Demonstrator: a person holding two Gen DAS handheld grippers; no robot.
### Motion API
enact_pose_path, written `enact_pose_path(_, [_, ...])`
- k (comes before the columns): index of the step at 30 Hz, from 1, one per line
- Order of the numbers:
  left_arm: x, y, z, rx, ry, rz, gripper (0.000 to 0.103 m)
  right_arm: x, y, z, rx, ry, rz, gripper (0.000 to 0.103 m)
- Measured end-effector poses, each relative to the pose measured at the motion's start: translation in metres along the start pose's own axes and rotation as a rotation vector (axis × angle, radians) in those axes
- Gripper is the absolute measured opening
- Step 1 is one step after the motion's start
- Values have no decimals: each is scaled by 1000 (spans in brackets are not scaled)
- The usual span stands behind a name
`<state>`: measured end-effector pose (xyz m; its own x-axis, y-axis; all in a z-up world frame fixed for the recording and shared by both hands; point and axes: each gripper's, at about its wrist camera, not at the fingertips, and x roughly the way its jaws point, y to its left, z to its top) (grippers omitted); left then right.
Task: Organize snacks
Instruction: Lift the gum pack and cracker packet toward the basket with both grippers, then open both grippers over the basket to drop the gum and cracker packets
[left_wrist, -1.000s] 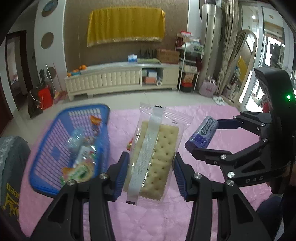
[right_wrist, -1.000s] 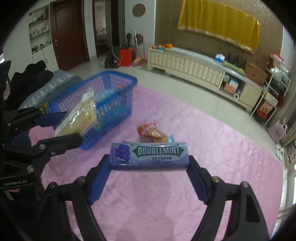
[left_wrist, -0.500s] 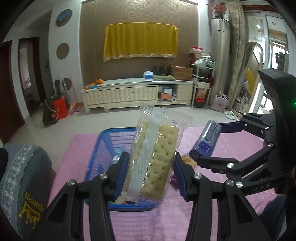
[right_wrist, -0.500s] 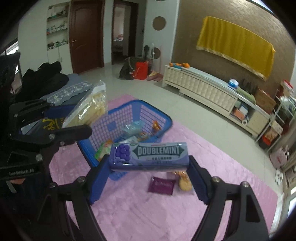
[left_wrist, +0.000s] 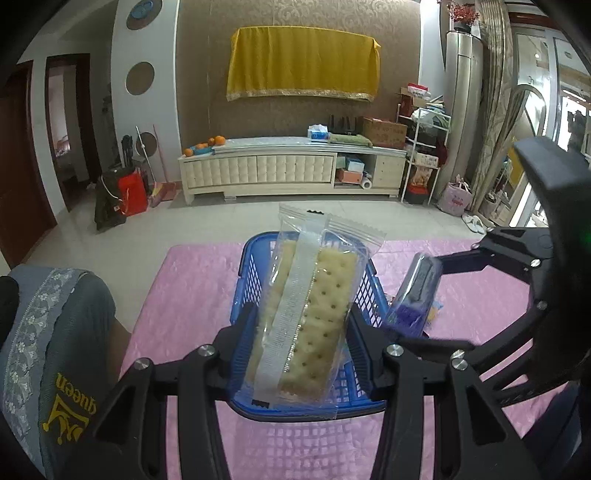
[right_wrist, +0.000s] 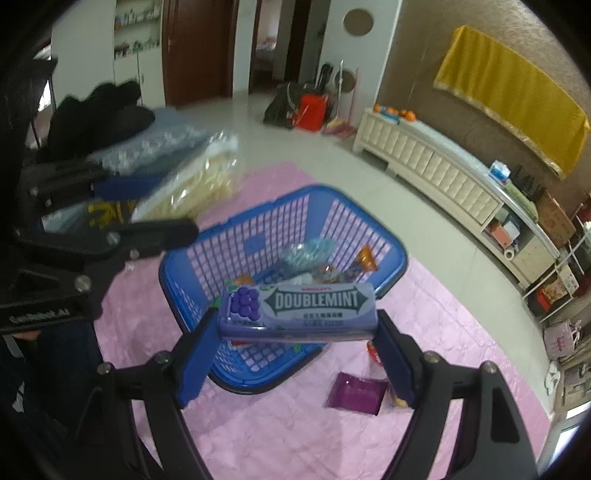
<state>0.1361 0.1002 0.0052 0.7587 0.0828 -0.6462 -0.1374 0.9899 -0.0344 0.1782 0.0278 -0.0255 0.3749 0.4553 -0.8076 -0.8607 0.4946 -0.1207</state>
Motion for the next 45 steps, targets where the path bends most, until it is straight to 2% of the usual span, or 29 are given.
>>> enact_pose_path(10, [14,12,-12,-35,28,-22,45,36,13,1,-70,128,-10,83])
enact_pose_path(18, [15,17,-13,-84,39,-22,45,44,17,-2,-76,156,-5,83])
enact_pose_path(24, [12,16,-14,-70,42,-17,45,48,24,-3,-96,174,-41,85])
enact_pose_path(36, [16,12,-7,-41,65,-36,45,24,-14,-13,121,89,14,89])
enact_pose_path(45, [40,-5,7,-3,104,-62,45,19,-47,-26,305,58,-35,90])
